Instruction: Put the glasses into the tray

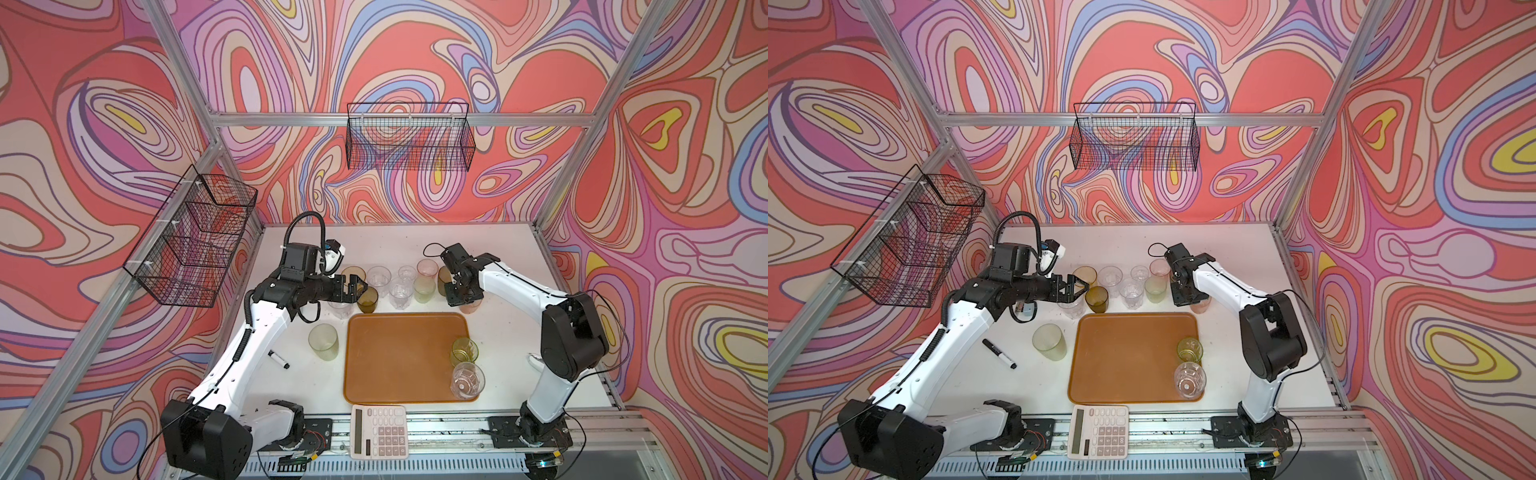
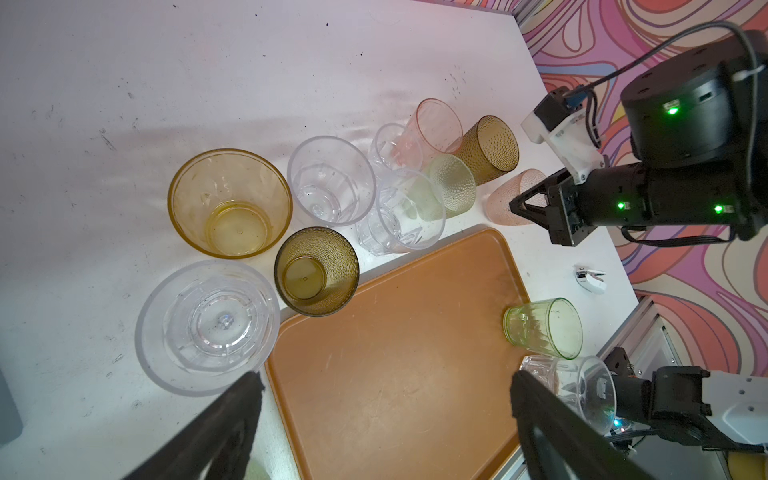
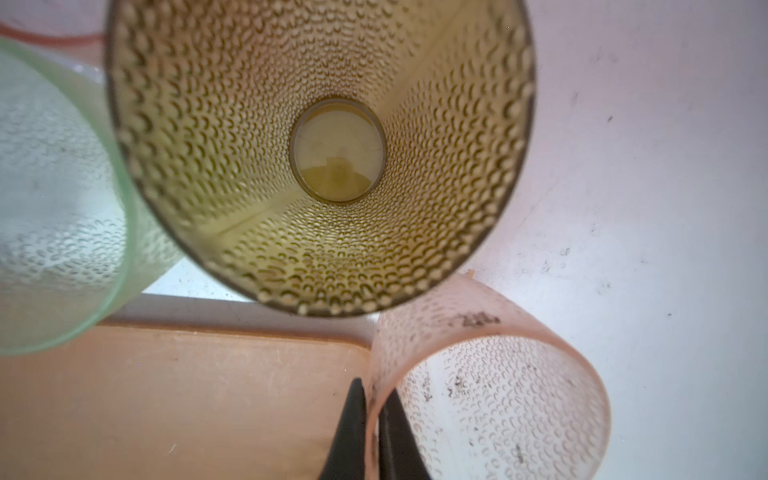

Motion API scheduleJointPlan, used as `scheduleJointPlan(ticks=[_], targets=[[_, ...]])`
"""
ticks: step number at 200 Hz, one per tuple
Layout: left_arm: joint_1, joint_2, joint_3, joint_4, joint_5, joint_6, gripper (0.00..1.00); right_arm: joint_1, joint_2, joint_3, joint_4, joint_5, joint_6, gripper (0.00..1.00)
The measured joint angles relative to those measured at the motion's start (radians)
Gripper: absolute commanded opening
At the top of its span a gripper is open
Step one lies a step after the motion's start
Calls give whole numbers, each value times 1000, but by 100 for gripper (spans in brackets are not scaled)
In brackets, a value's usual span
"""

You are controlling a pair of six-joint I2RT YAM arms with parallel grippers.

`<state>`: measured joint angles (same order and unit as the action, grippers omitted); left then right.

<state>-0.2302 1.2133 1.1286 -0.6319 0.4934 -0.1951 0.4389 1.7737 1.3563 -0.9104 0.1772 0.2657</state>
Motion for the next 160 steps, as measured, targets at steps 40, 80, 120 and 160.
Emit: scheduleJointPlan(ticks=[40, 80, 120, 160], targets=[[0, 0, 0, 0, 0, 0, 96, 0, -38, 0, -29, 2, 0, 0], [0, 0, 0, 0, 0, 0, 96, 0, -71, 0, -80, -2, -3, 0], [0, 0, 0, 0, 0, 0, 96, 0, -118, 0, -117, -20, -2, 0], [0, 0, 0, 0, 0, 0, 96, 0, -173, 0, -138, -60, 1, 0]])
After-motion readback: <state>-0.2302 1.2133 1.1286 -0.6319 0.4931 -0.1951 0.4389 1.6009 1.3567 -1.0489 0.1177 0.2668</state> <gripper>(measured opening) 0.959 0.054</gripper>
